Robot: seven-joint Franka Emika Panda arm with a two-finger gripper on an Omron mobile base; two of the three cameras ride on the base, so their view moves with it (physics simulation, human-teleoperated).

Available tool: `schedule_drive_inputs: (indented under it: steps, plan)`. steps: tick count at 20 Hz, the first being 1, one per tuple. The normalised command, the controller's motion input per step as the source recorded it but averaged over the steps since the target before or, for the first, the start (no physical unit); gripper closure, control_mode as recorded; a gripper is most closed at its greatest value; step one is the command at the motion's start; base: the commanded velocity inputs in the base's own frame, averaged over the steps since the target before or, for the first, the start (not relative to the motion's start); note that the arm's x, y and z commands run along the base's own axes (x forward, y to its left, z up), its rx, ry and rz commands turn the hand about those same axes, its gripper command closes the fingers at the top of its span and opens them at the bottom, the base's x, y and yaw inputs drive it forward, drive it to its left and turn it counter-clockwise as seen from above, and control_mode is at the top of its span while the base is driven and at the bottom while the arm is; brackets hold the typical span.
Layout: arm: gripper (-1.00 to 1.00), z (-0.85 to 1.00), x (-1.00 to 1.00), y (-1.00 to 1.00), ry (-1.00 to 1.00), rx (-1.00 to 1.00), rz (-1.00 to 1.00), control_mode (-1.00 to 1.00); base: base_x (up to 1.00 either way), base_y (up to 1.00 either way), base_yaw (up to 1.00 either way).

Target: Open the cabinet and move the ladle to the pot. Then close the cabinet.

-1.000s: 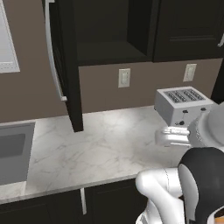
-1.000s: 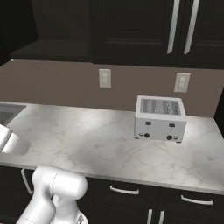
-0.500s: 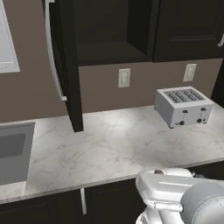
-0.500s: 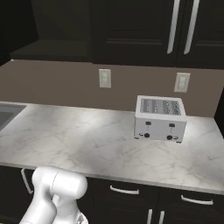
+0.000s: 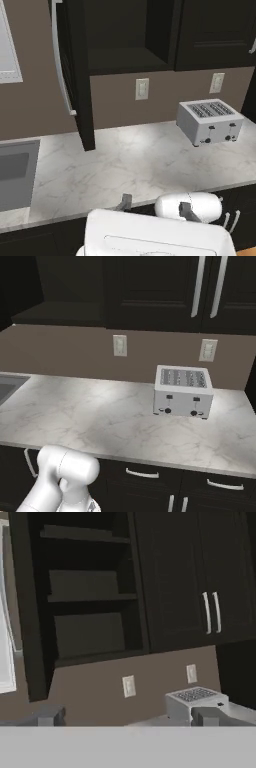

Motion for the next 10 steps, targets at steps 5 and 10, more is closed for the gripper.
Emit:
schedule_drive_inputs:
  steps: [5,10]
  plan:
    - [-1.0,0.35,0.16,1.0,-0.33,-0.13,-0.14,-1.0,0.0,0.0,0.0]
    - [-1.0,0.18,0.74,0.89,-0.24,-0.13,-0.16,-1.0,0.0,0.0,0.0]
